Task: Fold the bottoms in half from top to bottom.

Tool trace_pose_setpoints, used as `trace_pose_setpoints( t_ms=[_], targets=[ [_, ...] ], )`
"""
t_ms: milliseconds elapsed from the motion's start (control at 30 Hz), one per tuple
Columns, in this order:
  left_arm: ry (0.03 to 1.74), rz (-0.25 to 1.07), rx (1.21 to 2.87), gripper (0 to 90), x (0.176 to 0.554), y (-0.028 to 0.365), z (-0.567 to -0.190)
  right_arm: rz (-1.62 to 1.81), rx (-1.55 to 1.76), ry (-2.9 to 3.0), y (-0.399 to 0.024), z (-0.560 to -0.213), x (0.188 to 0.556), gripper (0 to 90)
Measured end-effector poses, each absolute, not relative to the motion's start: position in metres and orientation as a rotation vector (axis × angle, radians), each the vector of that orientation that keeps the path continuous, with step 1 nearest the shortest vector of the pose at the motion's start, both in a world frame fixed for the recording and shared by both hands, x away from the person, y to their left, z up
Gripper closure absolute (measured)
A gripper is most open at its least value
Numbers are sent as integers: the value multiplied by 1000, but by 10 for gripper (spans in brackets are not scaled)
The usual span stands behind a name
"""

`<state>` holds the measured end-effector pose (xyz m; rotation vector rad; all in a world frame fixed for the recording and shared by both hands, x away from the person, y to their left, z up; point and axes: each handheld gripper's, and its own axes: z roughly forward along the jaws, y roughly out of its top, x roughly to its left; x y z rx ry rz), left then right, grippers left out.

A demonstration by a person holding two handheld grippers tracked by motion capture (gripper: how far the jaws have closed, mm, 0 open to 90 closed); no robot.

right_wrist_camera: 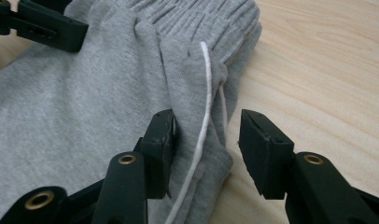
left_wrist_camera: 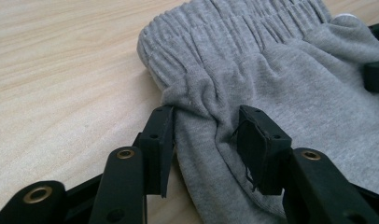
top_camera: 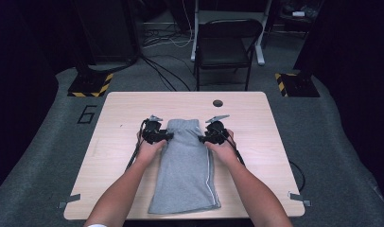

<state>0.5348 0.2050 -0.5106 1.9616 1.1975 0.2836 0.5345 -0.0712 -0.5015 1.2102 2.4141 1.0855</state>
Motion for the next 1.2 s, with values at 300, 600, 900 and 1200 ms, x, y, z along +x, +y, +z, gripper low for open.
trace_pose_setpoints(
  t_ms=[300, 600, 900, 1200],
  targets=[
    [1213, 265, 1969, 530, 535, 207, -514, 1124, 1255, 2390, -70, -508, 540, 539],
    [1207, 239, 1967, 555, 535, 205, -518, 1062, 1228, 2463, -58, -511, 544, 536],
    [1186, 238, 1969, 582, 533, 202, -519, 1047, 1217, 2460, -60, -512, 546, 488],
    [1162, 198, 1983, 709, 533, 201, -520, 1155, 1294, 2516, -55, -513, 544, 589]
  ],
)
